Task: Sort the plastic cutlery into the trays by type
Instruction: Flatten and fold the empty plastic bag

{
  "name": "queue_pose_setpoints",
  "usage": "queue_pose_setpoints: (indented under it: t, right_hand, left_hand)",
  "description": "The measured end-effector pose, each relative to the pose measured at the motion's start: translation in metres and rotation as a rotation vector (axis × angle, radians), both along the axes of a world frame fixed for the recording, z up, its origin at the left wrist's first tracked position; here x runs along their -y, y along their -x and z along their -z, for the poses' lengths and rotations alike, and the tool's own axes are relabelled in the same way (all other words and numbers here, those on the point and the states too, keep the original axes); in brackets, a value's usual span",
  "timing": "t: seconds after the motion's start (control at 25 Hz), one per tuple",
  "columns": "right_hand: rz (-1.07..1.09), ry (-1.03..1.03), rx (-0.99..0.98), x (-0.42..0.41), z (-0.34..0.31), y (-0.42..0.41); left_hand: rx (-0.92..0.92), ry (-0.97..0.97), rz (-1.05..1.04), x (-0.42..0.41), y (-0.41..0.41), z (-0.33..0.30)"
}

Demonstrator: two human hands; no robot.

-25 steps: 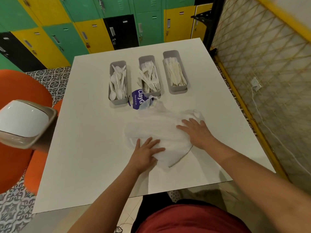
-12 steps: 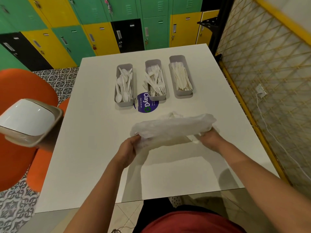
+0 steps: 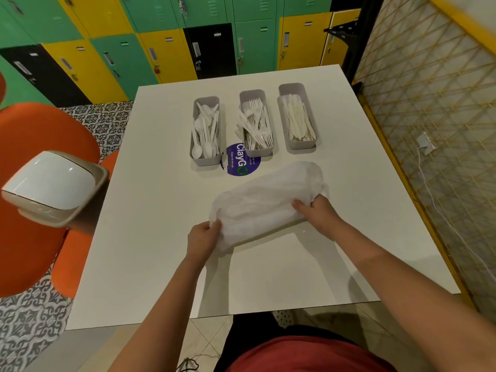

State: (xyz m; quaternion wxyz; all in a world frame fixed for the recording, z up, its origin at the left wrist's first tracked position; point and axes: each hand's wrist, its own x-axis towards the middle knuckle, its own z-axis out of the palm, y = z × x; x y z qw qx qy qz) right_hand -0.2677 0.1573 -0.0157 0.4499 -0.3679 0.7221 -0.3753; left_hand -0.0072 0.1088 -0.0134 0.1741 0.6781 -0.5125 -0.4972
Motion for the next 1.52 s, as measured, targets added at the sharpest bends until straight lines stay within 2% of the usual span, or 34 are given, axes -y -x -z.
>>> queue_pose_setpoints:
  t: [0.08, 0.16, 0.28, 0.4, 0.44, 0.52, 0.56, 0.6, 0.64, 0.68, 0.76, 0.88, 1.16, 1.4, 1.52]
  right_hand:
    - [-0.007, -0.048, -0.164, 0.001, 0.007, 0.006]
    - [0.123, -0.036, -0.321, 0.002, 0.008, 0.006]
    - [0.260, 0.165, -0.590, 0.001, 0.008, -0.004]
    - [0.039, 0.365, -0.937, -0.003, 0.019, -0.016]
    - [-0.065, 0.408, -1.016, -0.003, 0.024, -0.020]
    - [-0.225, 0.453, -1.099, 0.001, 0.030, -0.027]
    - [-0.305, 0.440, -1.119, 0.004, 0.028, -0.032]
    - [-0.416, 0.390, -1.127, 0.007, 0.024, -0.037]
    - [-0.544, 0.312, -1.121, 0.010, 0.020, -0.043]
    - [-0.680, 0.209, -1.107, 0.012, 0.019, -0.048]
    - [-0.850, 0.055, -1.136, 0.013, 0.025, -0.053]
    - [-0.912, -0.020, -1.165, 0.014, 0.041, -0.049]
    - [-0.631, -0.163, -1.069, 0.032, 0.056, -0.028]
    - [-0.442, -0.320, -0.989, 0.033, 0.053, -0.006]
    - [-0.357, -0.312, -1.060, 0.031, 0.046, -0.005]
  left_hand:
    - [0.091, -0.012, 0.078, -0.001, -0.003, 0.005]
    - [0.147, -0.021, 0.109, -0.001, -0.002, 0.007]
    - [0.210, -0.004, 0.080, 0.001, 0.002, 0.006]
    - [0.241, 0.002, 0.063, -0.010, 0.008, 0.004]
    - [0.327, 0.063, 0.033, -0.014, 0.009, 0.003]
    - [0.577, 0.429, 0.070, -0.016, 0.013, 0.003]
    - [0.622, 0.669, 0.177, -0.014, 0.021, 0.003]
    - [0.584, 0.836, 0.308, -0.011, 0.031, 0.004]
    - [0.546, 0.927, 0.445, -0.009, 0.042, 0.008]
    - [0.525, 0.913, 0.553, -0.008, 0.051, 0.013]
    - [0.515, 0.708, 0.690, -0.005, 0.062, 0.025]
    - [0.572, 0.522, 0.769, -0.007, 0.060, 0.049]
    - [0.745, 0.413, 0.727, 0.000, 0.034, 0.063]
    - [0.717, 0.353, 0.650, -0.001, 0.009, 0.056]
    - [0.732, 0.294, 0.652, 0.005, 0.004, 0.050]
